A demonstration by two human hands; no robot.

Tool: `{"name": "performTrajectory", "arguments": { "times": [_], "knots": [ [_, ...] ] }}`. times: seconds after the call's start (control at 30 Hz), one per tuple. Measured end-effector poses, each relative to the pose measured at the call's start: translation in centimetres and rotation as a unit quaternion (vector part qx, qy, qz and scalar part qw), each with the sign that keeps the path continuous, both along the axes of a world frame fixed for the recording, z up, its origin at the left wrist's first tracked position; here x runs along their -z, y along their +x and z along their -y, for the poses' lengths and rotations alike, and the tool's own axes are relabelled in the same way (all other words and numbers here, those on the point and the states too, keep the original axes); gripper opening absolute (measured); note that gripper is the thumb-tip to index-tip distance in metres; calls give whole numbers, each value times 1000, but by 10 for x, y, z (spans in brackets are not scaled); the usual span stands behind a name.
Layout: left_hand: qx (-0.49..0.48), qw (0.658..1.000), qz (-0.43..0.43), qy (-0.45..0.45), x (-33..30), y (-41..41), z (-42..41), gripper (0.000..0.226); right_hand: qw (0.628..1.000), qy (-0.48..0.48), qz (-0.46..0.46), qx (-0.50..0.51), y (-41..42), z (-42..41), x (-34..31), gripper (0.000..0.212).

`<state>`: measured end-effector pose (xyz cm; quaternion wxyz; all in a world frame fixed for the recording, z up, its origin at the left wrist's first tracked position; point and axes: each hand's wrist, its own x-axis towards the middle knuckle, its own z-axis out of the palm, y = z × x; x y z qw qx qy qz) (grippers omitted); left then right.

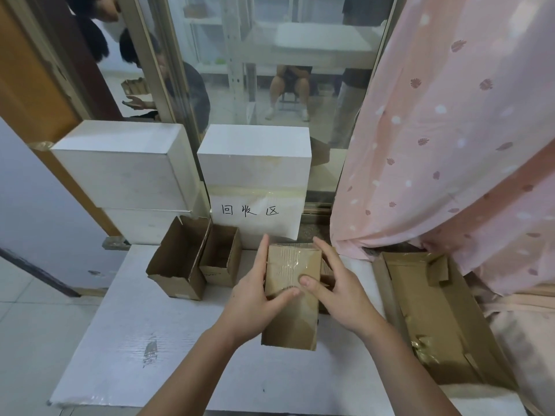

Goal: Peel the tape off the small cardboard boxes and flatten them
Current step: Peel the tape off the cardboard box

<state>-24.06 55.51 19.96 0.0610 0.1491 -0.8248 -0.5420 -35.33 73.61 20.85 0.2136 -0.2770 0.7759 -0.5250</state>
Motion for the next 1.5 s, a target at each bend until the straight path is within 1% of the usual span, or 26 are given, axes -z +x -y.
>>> {"name": "performTrajectory", "arguments": {
  "times": [0.03,0.1,0.17,0.27,0.33,0.43,0.57,0.63,0.7,0.77,0.9,1.0,1.07,1.13,1.17,1.27,1.43,1.5],
  "knots": [
    [1,1000,4,-6,0,1,-2,110,1000,12,-5,-8,-2,-1,-1,70],
    [-5,1000,0,5,5,3,-4,108,998,37,-38,-14,-5,-3,0,60],
    [-6,1000,-5,16,11,6,-8,95,996,47,-74,-7,-8,-4,3,50],
    [-22,1000,-2,-7,16,12,-17,79,992,52,-111,-33,-8,-5,4,46],
    [-35,998,4,-47,15,17,-22,79,987,50,-145,-57,-5,-5,7,43],
    [-46,988,15,-150,8,19,-26,83,986,51,-155,-29,2,-4,12,38],
    [-62,975,28,-213,2,15,-25,80,988,41,-150,18,12,0,19,36],
    [-70,971,28,-228,-1,14,-25,78,988,23,-151,37,14,0,22,31],
    [-64,969,22,-239,-3,13,-29,76,982,9,-174,69,15,0,22,25],
    [-67,970,13,-234,-3,13,-32,76,980,13,-182,80,15,-1,19,26],
    [-71,974,14,-214,1,16,-31,78,984,47,-163,43,15,-3,14,25],
    [-73,974,12,-216,2,17,-32,78,989,63,-130,25,16,-6,12,32],
    [-70,973,4,-219,3,18,-34,74,990,75,-113,22,18,-7,11,42],
    [-69,972,3,-224,4,18,-35,71,990,80,-111,38,21,-7,12,52],
    [-69,972,4,-226,4,18,-36,70,989,78,-117,52,22,-6,13,53],
    [-63,971,6,-231,2,18,-38,73,981,67,-155,95,27,-3,18,44],
    [-57,967,28,-248,-4,19,-39,78,975,55,-180,115,29,-5,21,25],
    [-56,965,28,-254,-6,20,-41,78,974,52,-188,118,30,-6,18,25]
  ]
}}
